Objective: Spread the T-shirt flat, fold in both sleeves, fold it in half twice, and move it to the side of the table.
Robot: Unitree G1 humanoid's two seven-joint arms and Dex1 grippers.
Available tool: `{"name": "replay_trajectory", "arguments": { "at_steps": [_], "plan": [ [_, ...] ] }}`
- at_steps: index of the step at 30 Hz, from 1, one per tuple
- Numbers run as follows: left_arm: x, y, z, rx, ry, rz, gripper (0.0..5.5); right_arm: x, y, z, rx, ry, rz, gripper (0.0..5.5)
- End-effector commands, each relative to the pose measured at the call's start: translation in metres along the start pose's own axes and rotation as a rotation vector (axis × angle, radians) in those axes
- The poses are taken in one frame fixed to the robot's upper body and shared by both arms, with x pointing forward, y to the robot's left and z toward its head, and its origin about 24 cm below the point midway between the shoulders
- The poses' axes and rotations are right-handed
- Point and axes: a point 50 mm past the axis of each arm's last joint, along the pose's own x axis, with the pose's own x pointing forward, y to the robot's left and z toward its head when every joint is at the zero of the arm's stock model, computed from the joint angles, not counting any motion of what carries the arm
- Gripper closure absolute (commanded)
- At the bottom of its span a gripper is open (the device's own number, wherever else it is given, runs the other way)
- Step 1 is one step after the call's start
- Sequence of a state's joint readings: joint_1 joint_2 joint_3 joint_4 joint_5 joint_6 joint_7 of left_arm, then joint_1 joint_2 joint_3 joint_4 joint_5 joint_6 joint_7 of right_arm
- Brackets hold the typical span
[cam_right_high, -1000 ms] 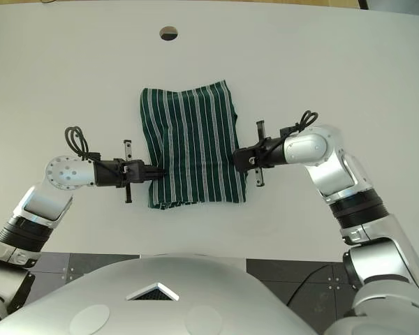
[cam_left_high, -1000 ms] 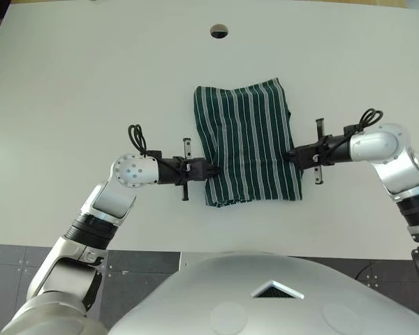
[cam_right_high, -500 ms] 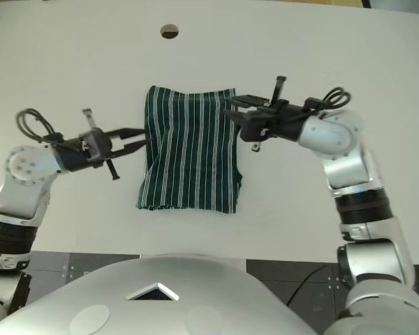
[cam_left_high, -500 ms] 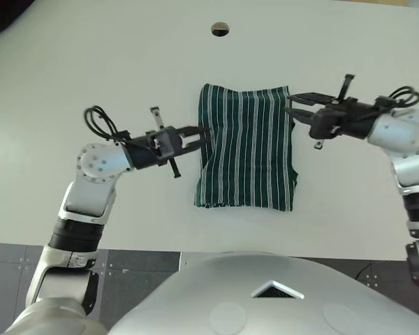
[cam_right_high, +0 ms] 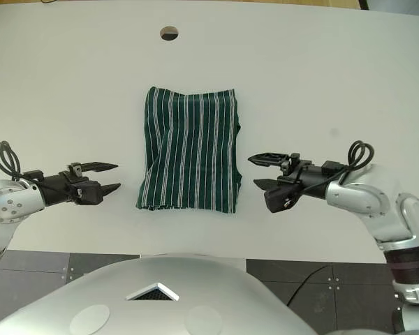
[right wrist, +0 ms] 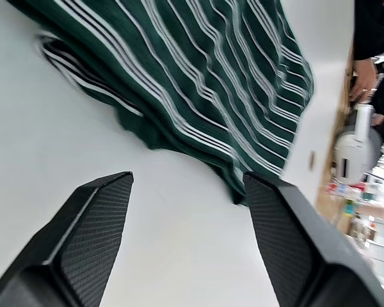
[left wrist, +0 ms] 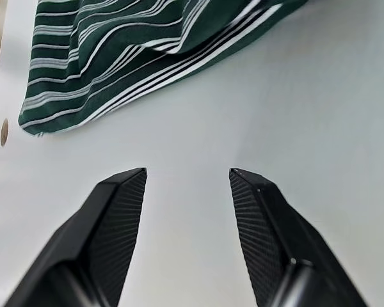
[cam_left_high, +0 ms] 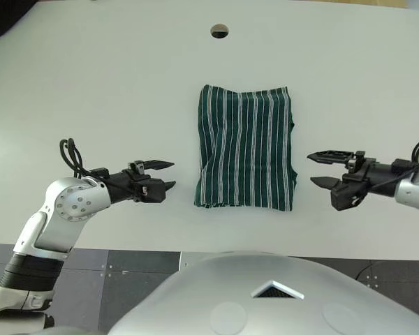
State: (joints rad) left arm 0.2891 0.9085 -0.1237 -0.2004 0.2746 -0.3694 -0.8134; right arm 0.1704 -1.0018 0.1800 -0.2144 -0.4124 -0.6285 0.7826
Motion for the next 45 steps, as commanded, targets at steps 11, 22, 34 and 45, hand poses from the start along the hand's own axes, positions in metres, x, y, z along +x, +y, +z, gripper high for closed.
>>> {"name": "replay_trajectory", "arguments": {
  "at_steps": [11,22,34,45],
  "plan": [
    [0.041,0.003,0.027,0.085,-0.16,-0.061,3.09,0.043,0.015,0.003,-0.15,-0.089,0.143,2.57],
    [0.046,0.003,0.035,0.123,-0.203,-0.104,4.8,0.041,0.011,0.013,-0.173,-0.125,0.176,4.66],
    [0.043,0.013,0.032,0.075,-0.26,-0.094,5.38,0.05,0.0,0.019,0.273,-0.243,0.102,5.38],
    [0.039,0.07,0.0,-0.622,-0.26,0.147,5.38,0.029,-0.028,-0.02,0.881,-0.264,-0.122,5.38]
  ]
}}
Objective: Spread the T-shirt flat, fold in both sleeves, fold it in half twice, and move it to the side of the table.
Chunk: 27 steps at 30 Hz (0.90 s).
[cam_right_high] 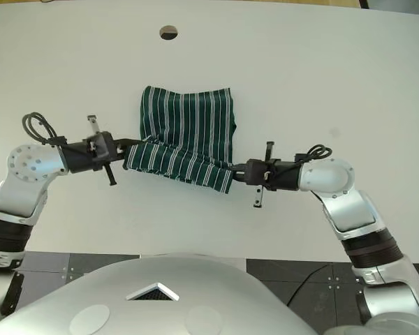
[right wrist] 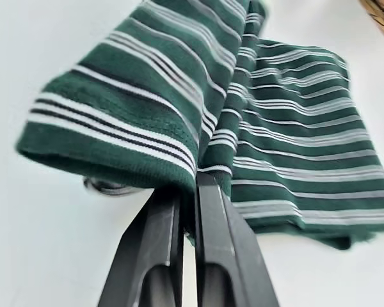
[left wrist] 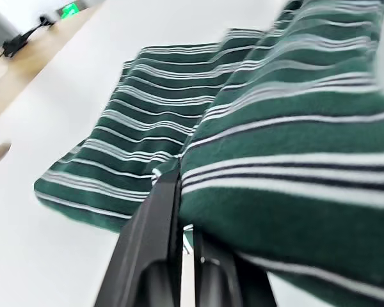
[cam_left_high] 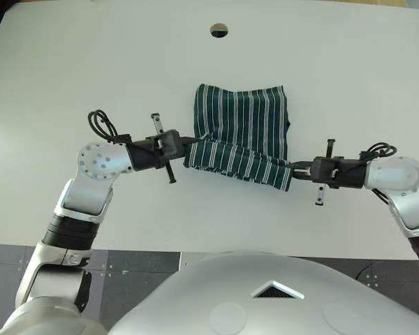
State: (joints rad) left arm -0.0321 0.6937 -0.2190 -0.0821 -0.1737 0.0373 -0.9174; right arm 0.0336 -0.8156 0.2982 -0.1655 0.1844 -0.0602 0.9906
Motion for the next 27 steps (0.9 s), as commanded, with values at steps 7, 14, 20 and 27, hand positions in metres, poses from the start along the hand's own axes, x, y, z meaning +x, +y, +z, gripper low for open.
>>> {"name": "replay_trajectory", "arguments": {
  "at_steps": [7,14,20,27],
  "plan": [
    [0.009,0.037,0.003,-0.26,0.062,0.153,5.38,-0.001,-0.044,-0.001,0.304,-0.061,-0.168,5.38],
    [0.03,0.051,0.016,-0.353,0.038,0.186,5.38,0.015,-0.069,0.003,0.507,-0.069,-0.182,5.38],
    [0.054,0.064,0.015,-0.439,0.054,0.225,5.08,0.022,-0.093,-0.007,0.713,-0.099,-0.246,5.4],
    [0.073,0.093,0.003,-0.691,0.048,0.35,4.52,0.026,-0.123,-0.016,0.985,-0.205,-0.357,4.59]
  ]
}}
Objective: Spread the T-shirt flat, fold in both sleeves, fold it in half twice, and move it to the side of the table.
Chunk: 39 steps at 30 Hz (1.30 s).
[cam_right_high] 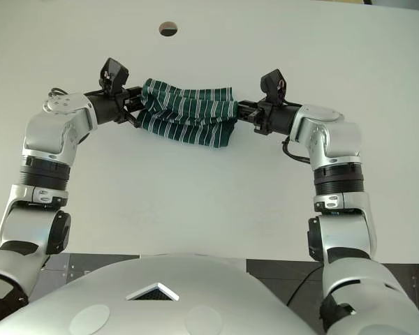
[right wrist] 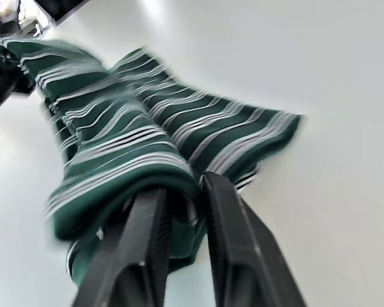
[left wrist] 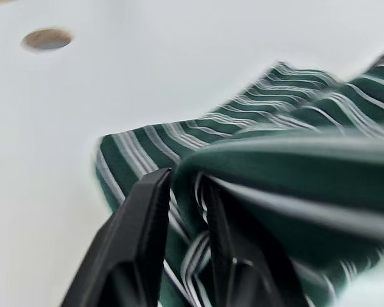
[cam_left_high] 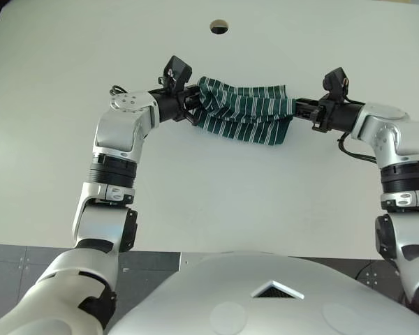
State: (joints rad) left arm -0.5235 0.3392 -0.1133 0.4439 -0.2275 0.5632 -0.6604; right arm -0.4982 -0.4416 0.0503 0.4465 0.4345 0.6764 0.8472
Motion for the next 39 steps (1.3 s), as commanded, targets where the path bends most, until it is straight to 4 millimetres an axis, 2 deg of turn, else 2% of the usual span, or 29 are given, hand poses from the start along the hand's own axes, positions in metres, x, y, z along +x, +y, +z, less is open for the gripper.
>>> {"name": "replay_trajectory", "arguments": {
  "at_steps": [1,6,11,13,17,19,21,23,25,29,33,36,39],
  "plan": [
    [0.01,0.012,0.009,-0.122,-0.02,0.051,4.52,0.005,-0.007,0.014,0.116,-0.066,-0.028,4.59],
    [0.012,0.024,0.01,-0.23,-0.042,0.089,4.52,0.006,-0.012,0.023,0.185,-0.119,-0.055,4.59],
    [0.012,0.033,0.006,-0.238,-0.044,0.144,4.52,0.007,-0.016,0.022,0.131,-0.133,-0.119,4.59],
    [0.01,0.036,0.008,-0.223,-0.065,0.161,4.52,0.005,-0.018,0.028,0.032,-0.179,-0.169,4.59],
    [0.003,0.039,0.021,-0.133,-0.195,0.194,4.52,0.004,-0.013,0.044,-0.323,-0.307,-0.335,4.59],
    [-0.005,0.027,0.029,-0.062,-0.309,0.105,4.52,0.002,-0.001,0.051,-0.468,-0.388,-0.336,4.78],
    [-0.012,0.008,0.029,0.072,-0.36,0.044,4.7,0.004,0.023,0.055,-0.664,-0.449,-0.303,5.15],
    [-0.018,0.0,0.027,0.162,-0.386,0.086,4.99,0.015,0.046,0.048,-0.841,-0.442,-0.269,5.4],
    [-0.026,-0.001,0.024,0.202,-0.421,0.18,5.31,0.031,0.063,0.033,-0.985,-0.388,-0.23,5.4],
    [-0.044,-0.008,0.021,0.267,-0.5,0.318,5.38,0.057,0.084,0.012,-1.096,-0.328,-0.159,5.4],
    [-0.058,-0.011,0.024,0.281,-0.577,0.404,5.38,0.075,0.091,-0.003,-1.113,-0.253,-0.1,5.4],
    [-0.061,-0.013,0.024,0.286,-0.598,0.444,5.38,0.088,0.084,-0.009,-1.102,-0.177,-0.114,5.4],
    [-0.06,-0.016,0.022,0.267,-0.616,0.462,5.38,0.101,0.072,-0.008,-1.122,-0.092,-0.207,5.4]
  ]
}}
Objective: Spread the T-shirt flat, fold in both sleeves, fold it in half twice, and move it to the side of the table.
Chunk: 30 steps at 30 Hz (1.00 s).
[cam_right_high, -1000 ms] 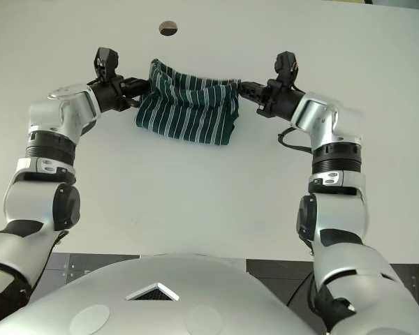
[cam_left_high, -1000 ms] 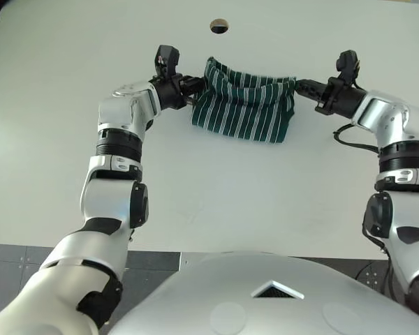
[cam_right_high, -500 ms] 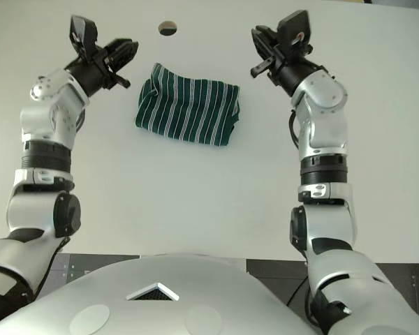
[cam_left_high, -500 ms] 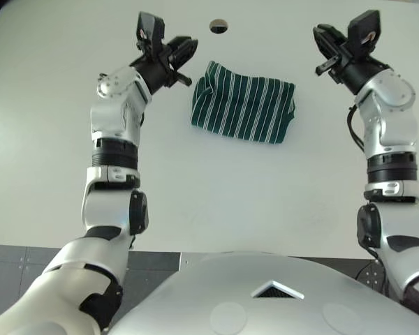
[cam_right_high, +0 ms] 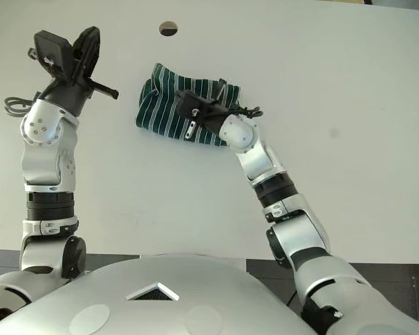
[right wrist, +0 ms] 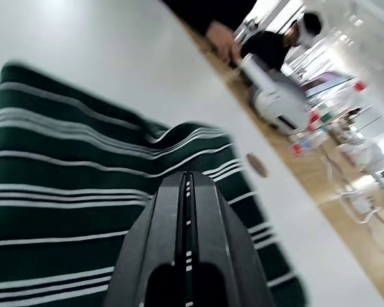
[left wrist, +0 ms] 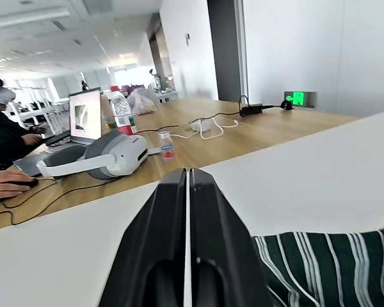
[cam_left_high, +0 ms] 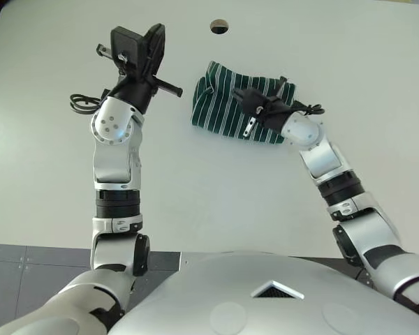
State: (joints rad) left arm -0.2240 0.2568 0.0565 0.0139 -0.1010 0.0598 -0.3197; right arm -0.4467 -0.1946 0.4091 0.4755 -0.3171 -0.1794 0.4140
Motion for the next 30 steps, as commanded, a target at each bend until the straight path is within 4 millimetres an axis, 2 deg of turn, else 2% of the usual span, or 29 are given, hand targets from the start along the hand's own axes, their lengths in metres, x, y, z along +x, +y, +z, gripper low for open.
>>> {"name": "replay_trajectory", "arguments": {
  "at_steps": [1,5,9,12,16,20,23,26,30],
  "plan": [
    [-0.005,-0.005,0.001,-0.013,-0.028,0.028,5.38,0.017,-0.01,-0.005,-0.066,0.115,-0.036,5.4],
    [-0.009,-0.017,0.015,-0.003,-0.106,-0.013,5.38,0.029,-0.005,-0.01,-0.141,0.21,0.005,5.4],
    [-0.007,-0.025,0.018,-0.002,-0.118,-0.037,5.38,0.018,-0.002,-0.038,-0.229,0.401,0.177,5.4],
    [-0.006,-0.024,0.019,-0.014,-0.118,-0.023,5.38,-0.01,-0.023,-0.063,-0.338,0.544,0.233,5.4],
    [-0.005,-0.023,0.019,-0.019,-0.119,-0.013,5.38,-0.075,-0.059,-0.097,-0.483,0.74,0.255,5.4],
    [-0.004,-0.023,0.014,-0.014,-0.099,-0.008,5.38,-0.139,-0.061,-0.121,-0.511,0.879,0.313,5.4],
    [-0.006,-0.02,0.009,-0.01,-0.082,-0.002,5.38,-0.174,-0.055,-0.125,-0.586,0.947,0.368,5.4],
    [-0.009,-0.017,0.007,-0.013,-0.074,0.009,5.38,-0.183,-0.052,-0.119,-0.569,0.94,0.373,5.4],
    [-0.009,-0.015,0.003,-0.011,-0.064,0.011,5.38,-0.177,-0.049,-0.104,-0.538,0.89,0.335,5.4]
  ]
}}
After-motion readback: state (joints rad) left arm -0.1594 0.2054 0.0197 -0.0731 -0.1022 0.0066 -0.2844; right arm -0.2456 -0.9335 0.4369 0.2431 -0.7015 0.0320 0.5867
